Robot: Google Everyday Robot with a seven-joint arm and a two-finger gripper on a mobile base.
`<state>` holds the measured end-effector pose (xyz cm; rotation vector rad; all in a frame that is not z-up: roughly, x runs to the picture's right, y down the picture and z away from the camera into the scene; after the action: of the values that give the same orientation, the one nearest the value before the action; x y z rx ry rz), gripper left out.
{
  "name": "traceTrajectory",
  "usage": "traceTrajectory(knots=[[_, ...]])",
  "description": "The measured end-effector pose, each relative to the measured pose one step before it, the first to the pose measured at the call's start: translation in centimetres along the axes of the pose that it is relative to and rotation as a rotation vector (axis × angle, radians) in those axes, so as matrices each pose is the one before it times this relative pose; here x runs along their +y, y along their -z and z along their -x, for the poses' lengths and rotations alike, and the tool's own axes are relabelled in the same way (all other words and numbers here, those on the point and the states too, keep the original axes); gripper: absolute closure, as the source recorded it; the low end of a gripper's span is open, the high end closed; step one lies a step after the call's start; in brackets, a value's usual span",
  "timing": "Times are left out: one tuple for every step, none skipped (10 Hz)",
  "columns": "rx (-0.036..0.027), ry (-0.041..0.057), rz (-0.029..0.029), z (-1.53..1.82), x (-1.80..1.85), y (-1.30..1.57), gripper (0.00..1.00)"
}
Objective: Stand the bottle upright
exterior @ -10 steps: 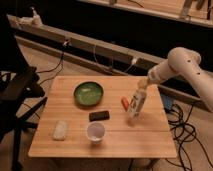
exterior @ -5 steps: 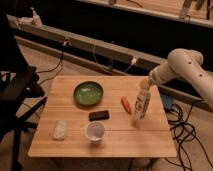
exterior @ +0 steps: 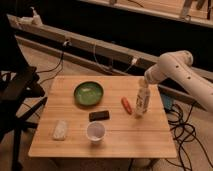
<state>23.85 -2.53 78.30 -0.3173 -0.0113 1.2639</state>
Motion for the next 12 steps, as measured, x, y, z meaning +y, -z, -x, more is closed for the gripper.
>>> traceTrajectory(knots=[[-0.01161, -0.00275, 0.00059, 0.233, -0.033, -0.163, 1.0], [-0.01669, -0.00737, -0.00216, 0.191, -0.338, -0.089, 1.0], [-0.01574, -0.01264, 0.00234, 0.039, -0.373, -0.015, 1.0], [-0.02089, -0.0252, 0.01007, 0.039, -0.512, -0.006, 1.0], [-0.01354, -0.02031, 0.01179, 0.114, -0.23, -0.083, 1.0], [-0.01133, -0.02274, 0.01435, 0.11, -0.259, -0.082, 1.0], [-0.00834, -0.02314, 0.01622, 0.013, -0.355, -0.11, 0.99], [-0.00315, -0.01255, 0.01066, 0.026, -0.137, -0.066, 0.96], [-0.00238, -0.01485, 0.01298, -0.06, -0.16, -0.147, 0.85], [-0.00057, -0.00556, 0.00691, -0.024, -0.011, -0.089, 0.76], [-0.00108, -0.00263, 0.00338, -0.066, -0.006, -0.028, 0.65], [-0.00354, 0.00372, -0.00153, 0.059, 0.09, 0.05, 0.56]])
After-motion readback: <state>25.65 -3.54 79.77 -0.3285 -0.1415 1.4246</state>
